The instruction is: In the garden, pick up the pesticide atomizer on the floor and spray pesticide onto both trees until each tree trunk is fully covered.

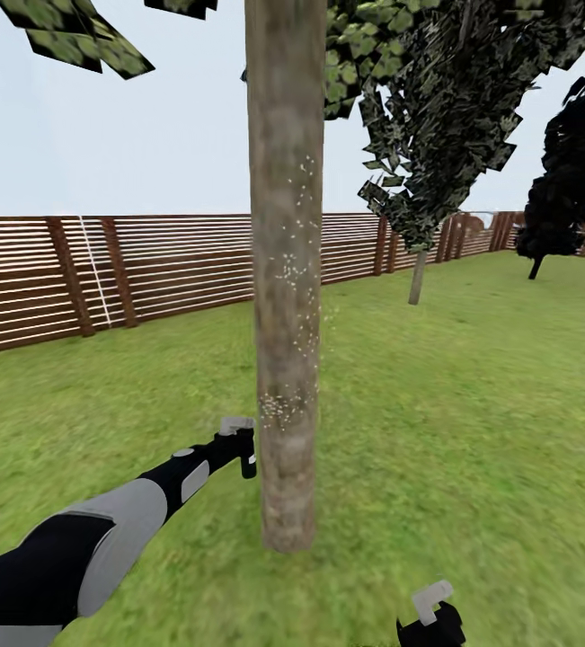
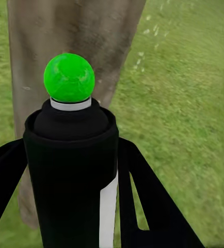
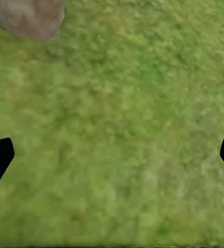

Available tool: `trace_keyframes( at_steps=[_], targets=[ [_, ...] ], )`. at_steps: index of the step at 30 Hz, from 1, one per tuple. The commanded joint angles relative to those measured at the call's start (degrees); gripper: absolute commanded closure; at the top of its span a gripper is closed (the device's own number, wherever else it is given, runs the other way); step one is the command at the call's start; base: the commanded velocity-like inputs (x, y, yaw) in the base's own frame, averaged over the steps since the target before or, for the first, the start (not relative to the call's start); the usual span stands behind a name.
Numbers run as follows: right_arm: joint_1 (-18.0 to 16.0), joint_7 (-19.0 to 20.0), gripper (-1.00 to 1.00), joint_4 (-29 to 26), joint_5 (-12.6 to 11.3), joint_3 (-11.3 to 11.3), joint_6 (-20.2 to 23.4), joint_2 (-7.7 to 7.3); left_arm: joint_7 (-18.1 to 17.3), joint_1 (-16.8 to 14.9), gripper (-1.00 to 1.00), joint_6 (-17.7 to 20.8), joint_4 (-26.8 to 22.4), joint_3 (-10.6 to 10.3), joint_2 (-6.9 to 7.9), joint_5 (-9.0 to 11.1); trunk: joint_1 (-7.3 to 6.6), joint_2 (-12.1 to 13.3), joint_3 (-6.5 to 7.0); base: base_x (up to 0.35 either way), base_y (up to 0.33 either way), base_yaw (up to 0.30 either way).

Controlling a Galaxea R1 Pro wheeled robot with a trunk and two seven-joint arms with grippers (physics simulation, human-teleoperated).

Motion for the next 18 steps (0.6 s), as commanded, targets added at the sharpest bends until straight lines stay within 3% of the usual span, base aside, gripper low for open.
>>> trace_keyframes(
  at_steps=[1, 8, 18],
  targets=[
    [0.0, 0.0, -1.00, 0.0, 0.0, 0.0, 0.0, 0.00, 0.0, 0.0, 1.00, 0.0, 0.0, 0.1, 0.00, 0.0, 0.00, 0.0, 0.00, 0.000, 0.350, -0.294],
    [0.0, 0.0, -1.00, 0.0, 0.0, 0.0, 0.0, 0.01, 0.0, 0.0, 1.00, 0.0, 0.0, 0.1, 0.01, 0.0, 0.00, 0.0, 0.00, 0.000, 0.350, -0.181],
    [0.0, 0.0, -1.00, 0.0, 0.0, 0.0, 0.0, 0.00, 0.0, 0.0, 1.00, 0.0, 0.0, 0.1, 0.00, 0.0, 0.00, 0.0, 0.00, 0.000, 0.350, -0.287]
  ],
)
